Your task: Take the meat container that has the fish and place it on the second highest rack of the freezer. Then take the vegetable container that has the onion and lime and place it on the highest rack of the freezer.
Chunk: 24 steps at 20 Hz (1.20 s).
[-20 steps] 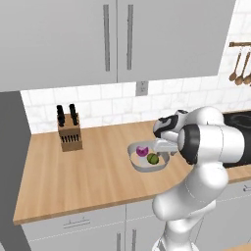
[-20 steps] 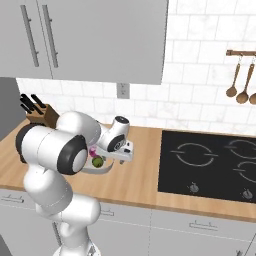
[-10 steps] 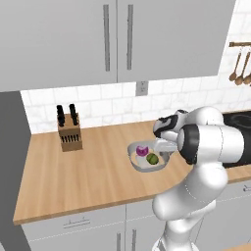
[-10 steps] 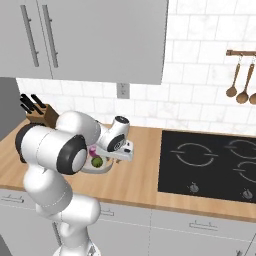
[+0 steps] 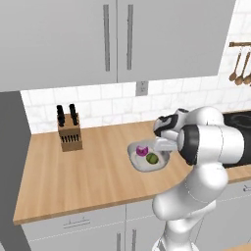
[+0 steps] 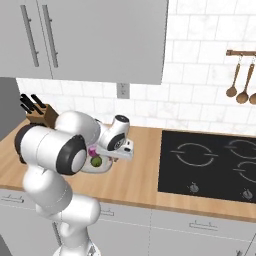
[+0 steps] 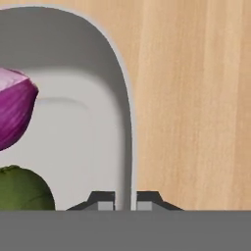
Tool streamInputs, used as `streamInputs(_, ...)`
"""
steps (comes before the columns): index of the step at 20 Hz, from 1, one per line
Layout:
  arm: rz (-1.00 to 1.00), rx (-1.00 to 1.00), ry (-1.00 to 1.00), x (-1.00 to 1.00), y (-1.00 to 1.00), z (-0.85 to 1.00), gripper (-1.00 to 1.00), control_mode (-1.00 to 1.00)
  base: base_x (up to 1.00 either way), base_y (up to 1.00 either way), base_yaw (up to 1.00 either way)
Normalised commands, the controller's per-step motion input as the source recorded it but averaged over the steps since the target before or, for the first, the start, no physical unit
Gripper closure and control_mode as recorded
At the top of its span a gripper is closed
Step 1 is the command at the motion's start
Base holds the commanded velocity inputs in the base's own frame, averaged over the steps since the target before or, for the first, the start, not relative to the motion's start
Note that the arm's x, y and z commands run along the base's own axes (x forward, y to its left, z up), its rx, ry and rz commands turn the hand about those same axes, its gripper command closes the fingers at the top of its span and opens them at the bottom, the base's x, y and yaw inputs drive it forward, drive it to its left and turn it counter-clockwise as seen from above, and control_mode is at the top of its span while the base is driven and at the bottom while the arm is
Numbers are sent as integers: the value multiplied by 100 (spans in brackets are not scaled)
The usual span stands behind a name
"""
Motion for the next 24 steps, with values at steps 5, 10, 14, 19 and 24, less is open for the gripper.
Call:
streamInputs(5, -11, 5, 0, -15, 0, 65, 100, -100, 0, 0, 0)
streamInputs(10, -30, 15, 1, -44, 12, 41, 100, -100, 0, 0, 0)
streamInputs(14, -41, 19, 6, -64, 21, 16, 100, -100, 0, 0, 0)
streamInputs(19, -58, 8, 9, -76, 49, 10, 100, -100, 0, 0, 0)
streamInputs(24, -58, 5, 7, -38, 57, 44, 100, -100, 0, 0, 0)
